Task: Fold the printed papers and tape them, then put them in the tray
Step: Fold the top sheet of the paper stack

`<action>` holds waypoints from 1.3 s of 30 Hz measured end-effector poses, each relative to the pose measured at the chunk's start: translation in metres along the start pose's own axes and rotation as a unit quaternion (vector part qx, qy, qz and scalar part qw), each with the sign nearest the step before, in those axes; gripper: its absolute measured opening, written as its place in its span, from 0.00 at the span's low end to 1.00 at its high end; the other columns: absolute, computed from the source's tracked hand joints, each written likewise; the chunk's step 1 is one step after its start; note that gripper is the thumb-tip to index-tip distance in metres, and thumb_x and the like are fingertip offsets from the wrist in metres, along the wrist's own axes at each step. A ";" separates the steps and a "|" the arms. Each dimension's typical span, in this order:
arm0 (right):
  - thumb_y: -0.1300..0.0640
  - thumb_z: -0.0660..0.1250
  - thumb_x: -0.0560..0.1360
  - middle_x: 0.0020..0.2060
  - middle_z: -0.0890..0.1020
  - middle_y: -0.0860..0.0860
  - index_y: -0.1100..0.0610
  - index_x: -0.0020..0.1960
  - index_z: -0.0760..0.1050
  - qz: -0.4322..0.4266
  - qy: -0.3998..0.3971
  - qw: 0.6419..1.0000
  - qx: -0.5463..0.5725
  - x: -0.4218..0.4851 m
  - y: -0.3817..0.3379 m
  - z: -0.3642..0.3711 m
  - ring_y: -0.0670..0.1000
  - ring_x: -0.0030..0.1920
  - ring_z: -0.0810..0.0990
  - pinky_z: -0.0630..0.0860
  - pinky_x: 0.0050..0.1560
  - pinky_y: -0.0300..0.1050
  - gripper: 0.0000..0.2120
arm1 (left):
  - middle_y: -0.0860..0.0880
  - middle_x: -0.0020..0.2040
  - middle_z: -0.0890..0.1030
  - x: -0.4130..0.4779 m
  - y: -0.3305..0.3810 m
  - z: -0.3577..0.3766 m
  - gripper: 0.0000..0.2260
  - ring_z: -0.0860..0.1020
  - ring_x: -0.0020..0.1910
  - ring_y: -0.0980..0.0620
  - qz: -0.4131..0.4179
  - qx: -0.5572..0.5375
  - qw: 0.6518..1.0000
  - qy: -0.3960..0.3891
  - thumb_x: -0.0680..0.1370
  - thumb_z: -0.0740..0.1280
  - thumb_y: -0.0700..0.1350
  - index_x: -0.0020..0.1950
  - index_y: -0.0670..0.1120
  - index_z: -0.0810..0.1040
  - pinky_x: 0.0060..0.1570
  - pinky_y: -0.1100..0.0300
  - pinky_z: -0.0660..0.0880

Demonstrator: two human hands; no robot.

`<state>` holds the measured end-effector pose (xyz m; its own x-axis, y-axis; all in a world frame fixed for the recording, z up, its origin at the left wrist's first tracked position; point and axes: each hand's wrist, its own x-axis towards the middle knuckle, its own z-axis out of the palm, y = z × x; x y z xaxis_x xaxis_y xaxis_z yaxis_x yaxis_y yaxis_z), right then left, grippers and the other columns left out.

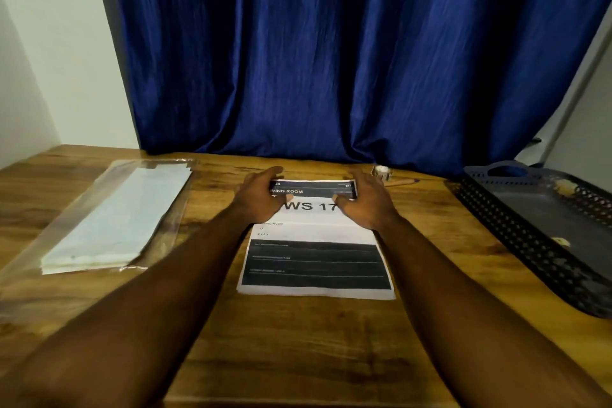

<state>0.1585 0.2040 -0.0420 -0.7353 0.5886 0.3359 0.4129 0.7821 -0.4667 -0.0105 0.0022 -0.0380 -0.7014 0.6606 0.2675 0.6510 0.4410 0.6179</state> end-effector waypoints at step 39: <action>0.69 0.69 0.73 0.47 0.85 0.47 0.48 0.53 0.82 -0.100 0.062 0.993 0.020 -0.020 -0.006 -0.019 0.50 0.47 0.83 0.83 0.51 0.52 0.18 | 0.56 0.44 0.83 -0.017 0.008 -0.007 0.10 0.81 0.43 0.55 0.105 0.017 0.990 0.094 0.75 0.75 0.38 0.47 0.54 0.82 0.42 0.56 0.81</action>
<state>0.1808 0.1913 -0.0299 -0.7279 0.4449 0.5218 0.2419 0.8786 -0.4117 0.0050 -0.0099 -0.0324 -0.5891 0.6169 0.5220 0.7952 0.3278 0.5101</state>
